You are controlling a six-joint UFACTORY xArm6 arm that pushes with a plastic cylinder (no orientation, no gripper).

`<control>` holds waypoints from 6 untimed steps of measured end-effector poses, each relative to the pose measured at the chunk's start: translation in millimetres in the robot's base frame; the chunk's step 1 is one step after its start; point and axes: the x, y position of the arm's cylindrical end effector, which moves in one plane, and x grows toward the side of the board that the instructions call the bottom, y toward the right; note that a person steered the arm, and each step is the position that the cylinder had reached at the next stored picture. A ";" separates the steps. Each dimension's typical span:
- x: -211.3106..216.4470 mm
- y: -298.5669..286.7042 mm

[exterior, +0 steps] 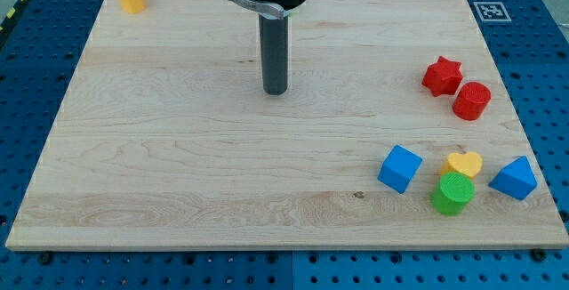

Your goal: Point your arm at the green circle

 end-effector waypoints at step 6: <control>204.7 125.3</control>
